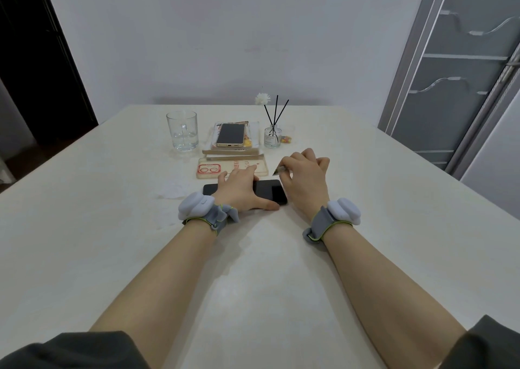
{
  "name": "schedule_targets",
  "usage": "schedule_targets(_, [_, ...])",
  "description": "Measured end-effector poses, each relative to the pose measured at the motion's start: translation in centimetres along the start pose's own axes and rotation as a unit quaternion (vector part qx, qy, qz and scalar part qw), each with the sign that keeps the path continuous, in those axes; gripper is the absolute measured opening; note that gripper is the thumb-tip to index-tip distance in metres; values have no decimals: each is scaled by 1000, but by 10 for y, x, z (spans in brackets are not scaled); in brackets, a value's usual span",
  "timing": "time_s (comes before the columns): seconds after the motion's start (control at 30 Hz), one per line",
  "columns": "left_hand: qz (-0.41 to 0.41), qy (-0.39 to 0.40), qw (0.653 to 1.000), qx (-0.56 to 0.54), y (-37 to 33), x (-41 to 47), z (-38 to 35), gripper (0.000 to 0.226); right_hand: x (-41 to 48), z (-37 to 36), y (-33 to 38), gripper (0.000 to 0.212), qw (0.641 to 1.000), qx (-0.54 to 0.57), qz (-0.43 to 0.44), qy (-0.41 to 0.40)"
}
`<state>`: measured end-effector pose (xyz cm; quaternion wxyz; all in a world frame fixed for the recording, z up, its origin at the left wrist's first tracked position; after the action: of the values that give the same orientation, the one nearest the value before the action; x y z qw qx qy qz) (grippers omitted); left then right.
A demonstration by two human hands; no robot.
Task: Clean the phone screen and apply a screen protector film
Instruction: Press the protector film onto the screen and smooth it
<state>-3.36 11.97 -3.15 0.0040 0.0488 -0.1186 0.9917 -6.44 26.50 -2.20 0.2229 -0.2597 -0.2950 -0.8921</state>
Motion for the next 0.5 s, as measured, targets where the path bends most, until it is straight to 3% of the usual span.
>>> schedule_targets(0.37, [-3, -6, 1000, -5, 1, 1, -1, 107, 1, -4, 1, 26, 996, 17, 10, 85])
schedule_targets(0.5, [-1, -6, 1000, -4, 1, 1, -1, 106, 1, -4, 0, 25, 997, 24, 8, 68])
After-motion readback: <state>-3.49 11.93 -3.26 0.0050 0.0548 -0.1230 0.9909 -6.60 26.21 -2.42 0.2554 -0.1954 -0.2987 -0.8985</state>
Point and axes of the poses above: each hand's wrist, its own x-axis towards the middle knuckle, its own z-axis out of the back of the hand, y = z × x, the point moved 2 cm from there along x, towards the middle knuckle, and after that the axes turned 12 degrees about x, right-handed, at the moved point
